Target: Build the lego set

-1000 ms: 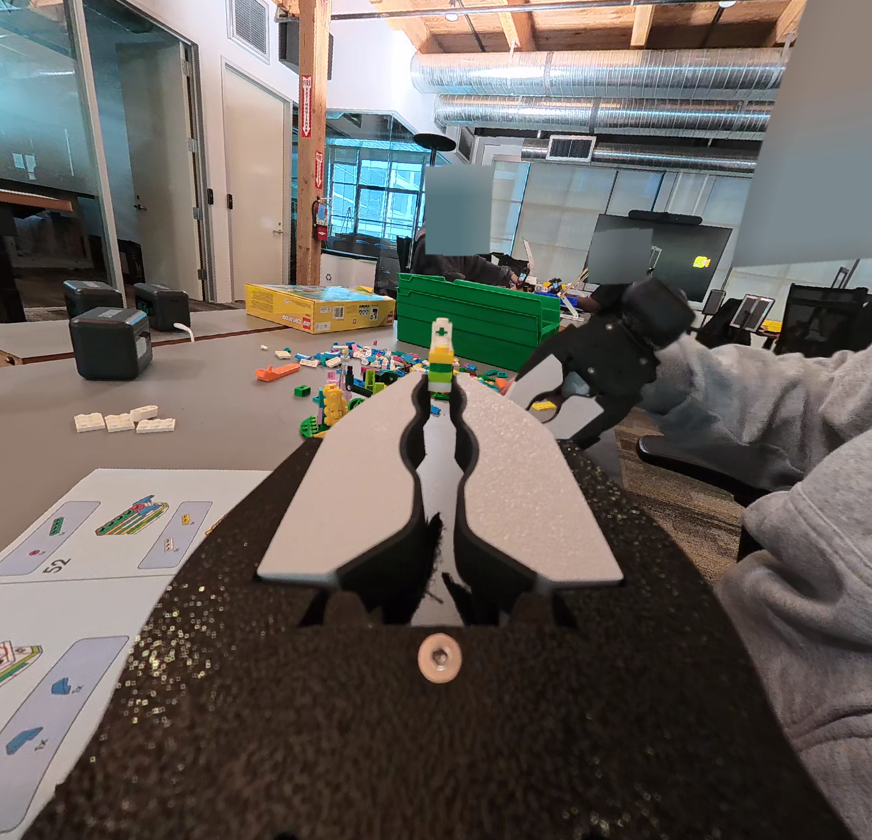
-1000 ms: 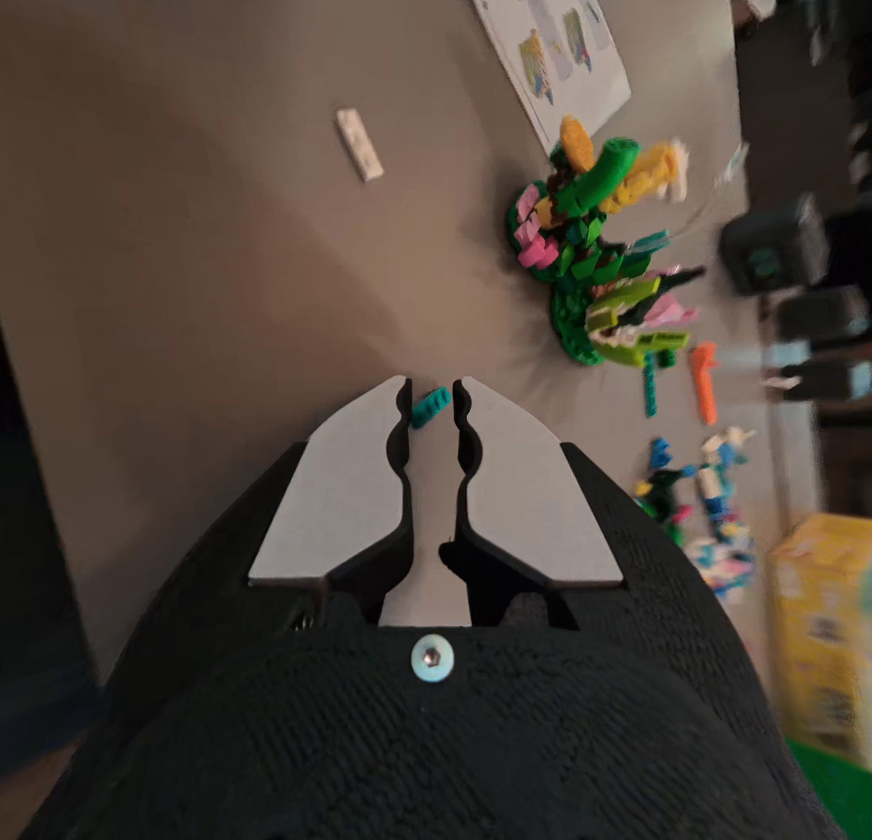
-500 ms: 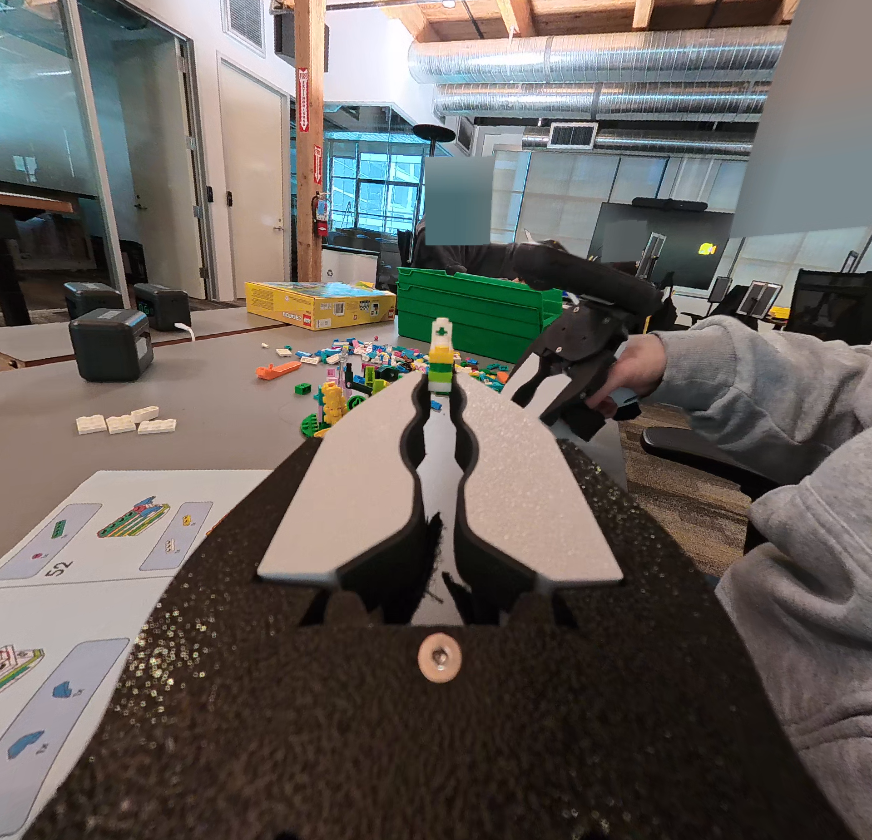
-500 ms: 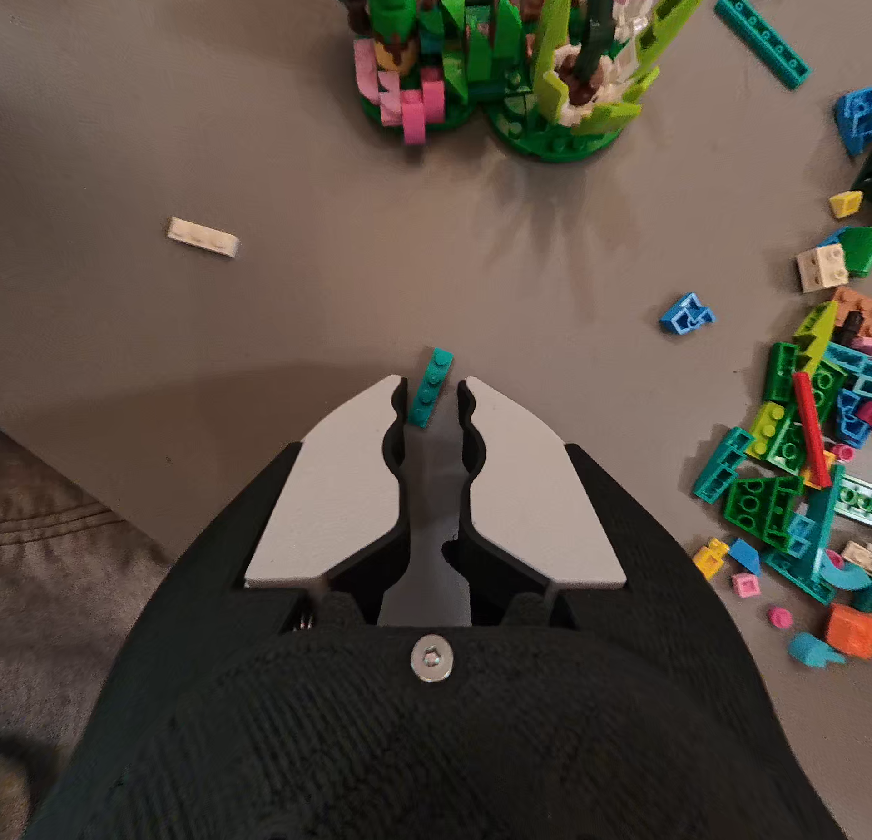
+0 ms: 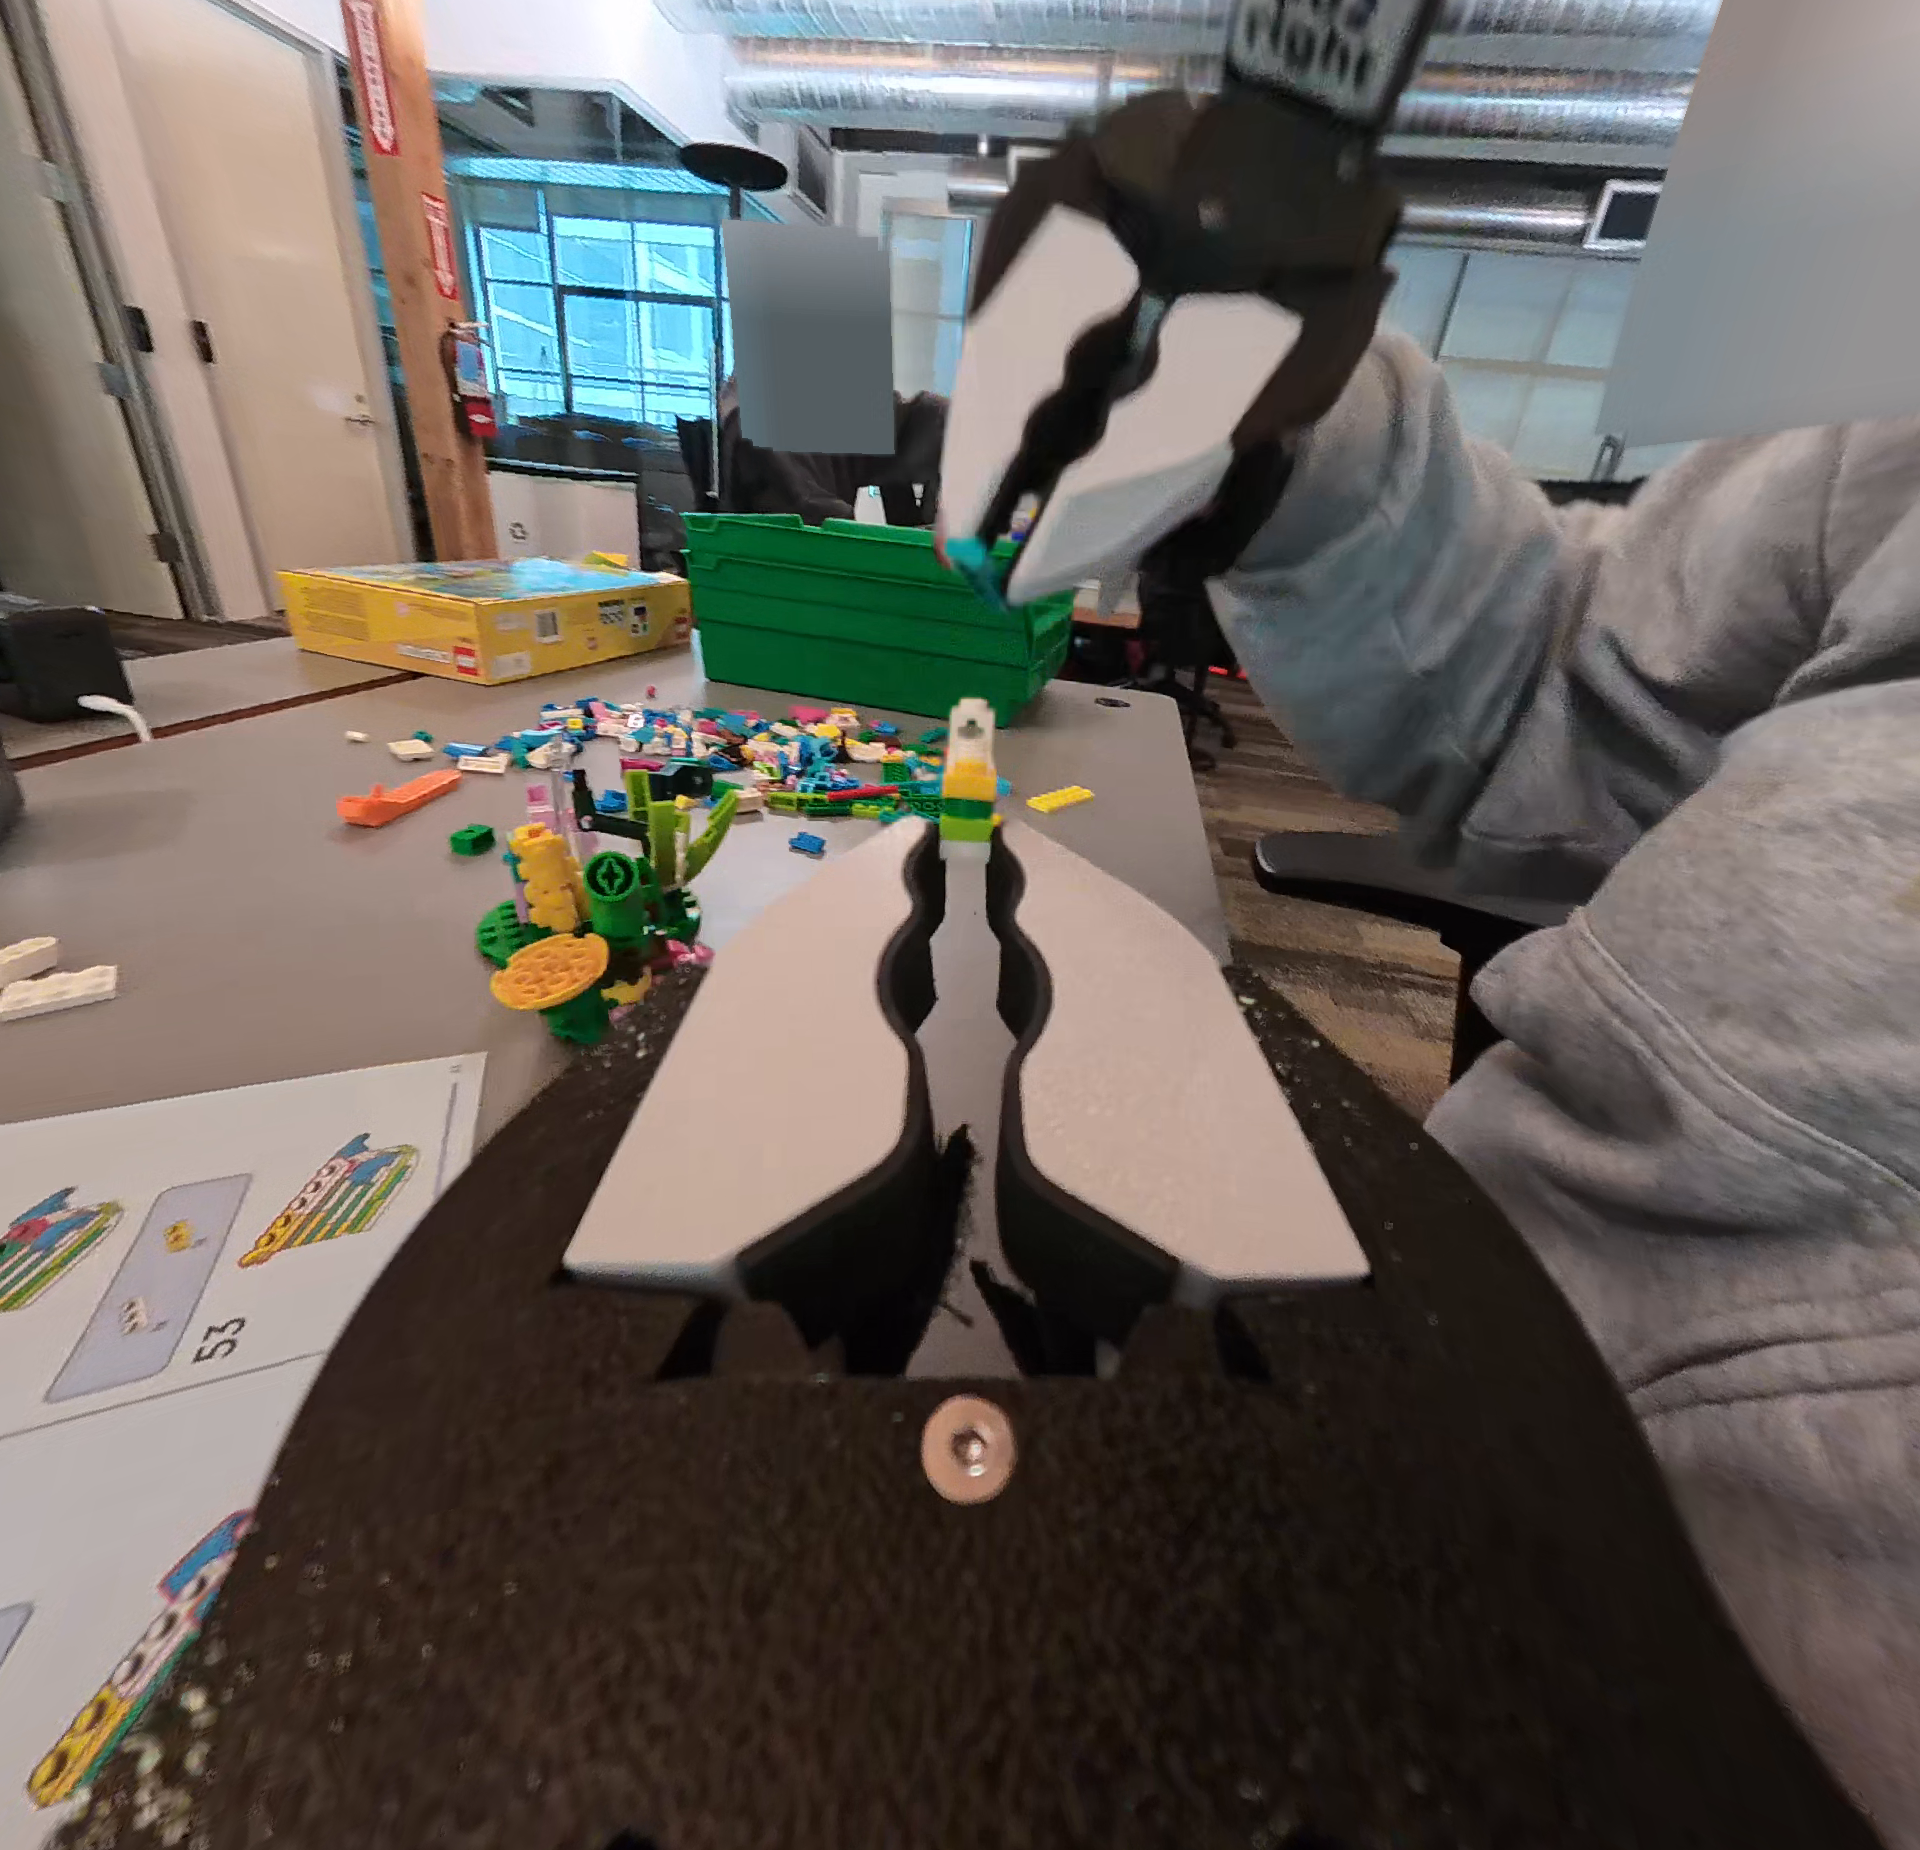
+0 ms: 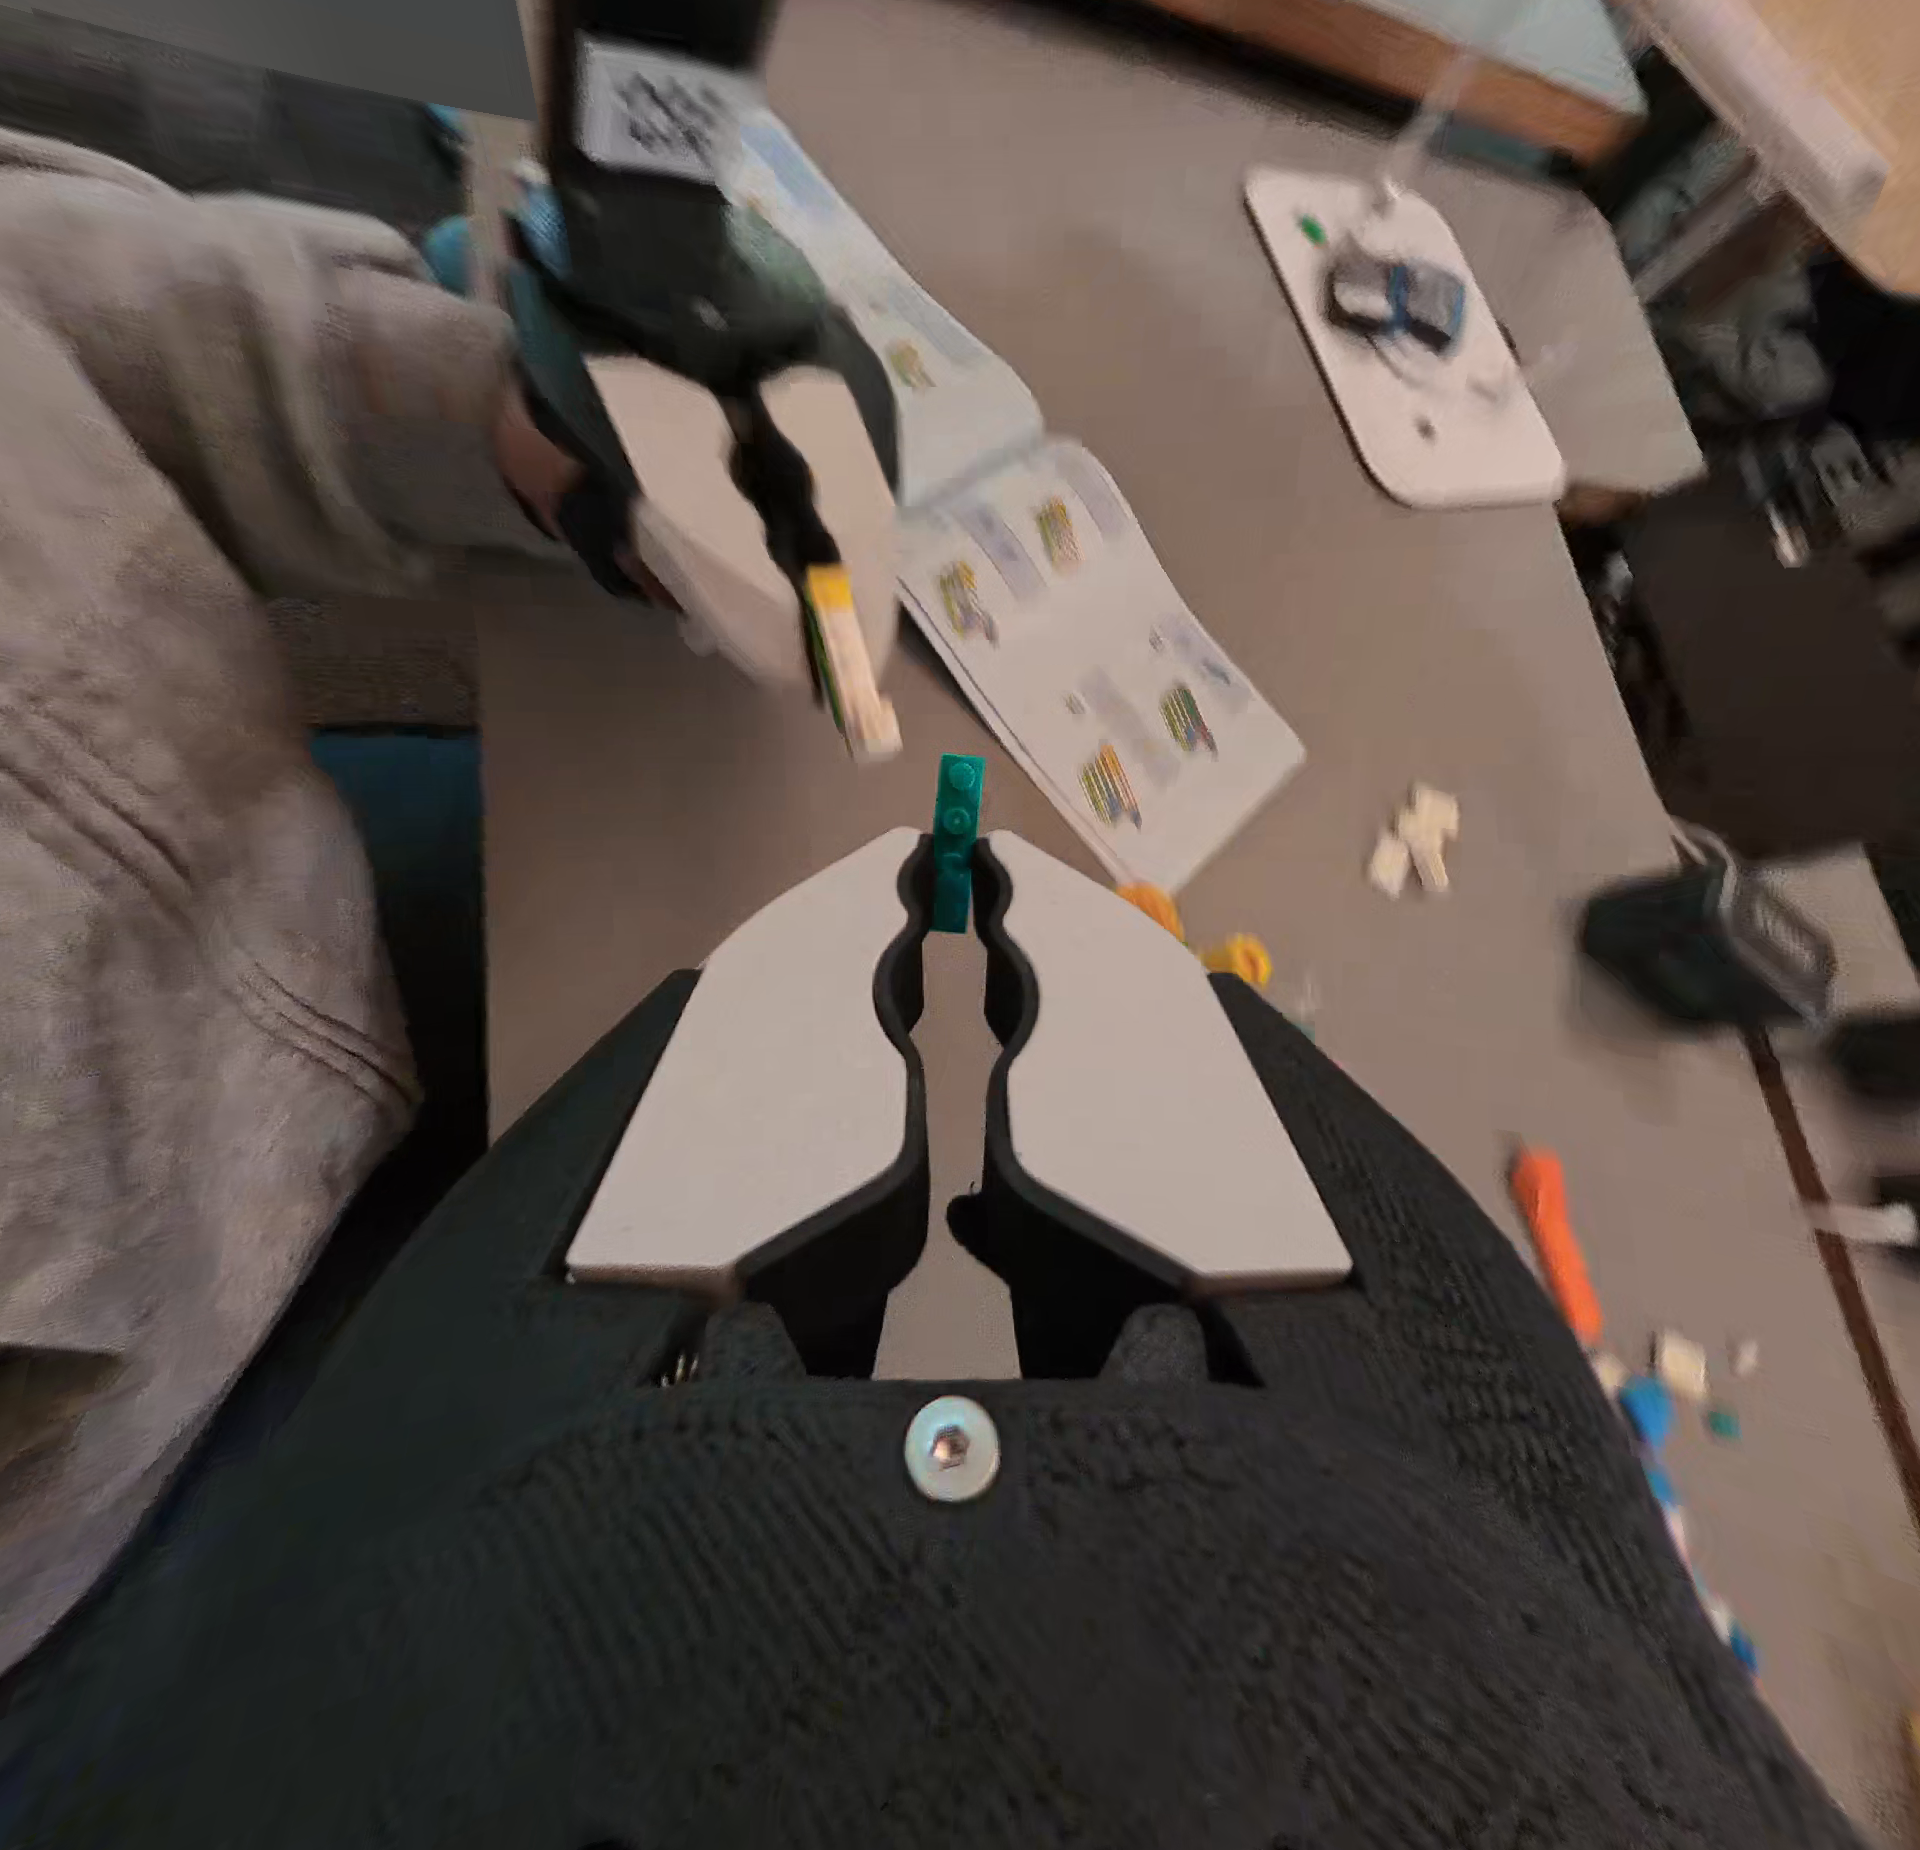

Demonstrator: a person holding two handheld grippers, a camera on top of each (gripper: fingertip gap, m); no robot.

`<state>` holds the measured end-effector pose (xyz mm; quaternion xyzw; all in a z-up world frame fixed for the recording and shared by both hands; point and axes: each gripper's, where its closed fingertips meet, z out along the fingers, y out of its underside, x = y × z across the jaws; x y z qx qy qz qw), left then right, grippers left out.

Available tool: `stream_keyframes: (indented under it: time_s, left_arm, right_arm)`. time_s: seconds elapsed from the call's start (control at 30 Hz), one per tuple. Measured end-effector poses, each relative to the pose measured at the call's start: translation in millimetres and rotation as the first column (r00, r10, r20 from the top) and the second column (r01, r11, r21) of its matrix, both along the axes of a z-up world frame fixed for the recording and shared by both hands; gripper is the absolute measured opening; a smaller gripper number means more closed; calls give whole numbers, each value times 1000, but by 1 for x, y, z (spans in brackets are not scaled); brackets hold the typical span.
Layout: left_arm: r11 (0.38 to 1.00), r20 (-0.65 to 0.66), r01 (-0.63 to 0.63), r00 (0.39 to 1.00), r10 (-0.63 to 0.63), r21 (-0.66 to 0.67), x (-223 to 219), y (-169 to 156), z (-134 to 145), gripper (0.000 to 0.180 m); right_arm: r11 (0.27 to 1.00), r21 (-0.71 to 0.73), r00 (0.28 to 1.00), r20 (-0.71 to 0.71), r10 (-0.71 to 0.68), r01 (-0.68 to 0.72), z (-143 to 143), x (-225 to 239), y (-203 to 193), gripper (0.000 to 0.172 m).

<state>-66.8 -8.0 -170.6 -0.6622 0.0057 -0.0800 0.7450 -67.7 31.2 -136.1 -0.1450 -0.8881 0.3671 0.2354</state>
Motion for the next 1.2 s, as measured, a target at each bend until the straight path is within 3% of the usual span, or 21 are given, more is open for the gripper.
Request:
stream_keyframes:
  time_s: [0.03, 0.17, 0.37, 0.83, 1.2]
  left_arm:
    - [1000, -4, 10, 1000, -10, -3, 2, 0, 0, 7]
    - [1000, -4, 25, 1000, -25, 0, 4, -1, 0, 7]
    - [999, -9, 51, 999, -51, -2, 7, -1, -1, 8]
    - [999, -11, 52, 999, -52, -10, 7, 0, -2, 8]
    - [999, -10, 49, 999, -49, -23, 7, 1, -3, 8]
  right_arm:
    - [998, 7, 998, 13, 60, -60, 6, 1, -12, 5]
    - [969, 47, 963, 136, 234, -243, 3, 3, -40, 6]
    - [930, 101, 919, 227, 323, -352, -12, 3, -54, 6]
    - [943, 109, 913, 308, 268, -313, -20, 3, -52, 6]
    - [941, 175, 929, 286, 235, -291, -21, 4, -50, 6]
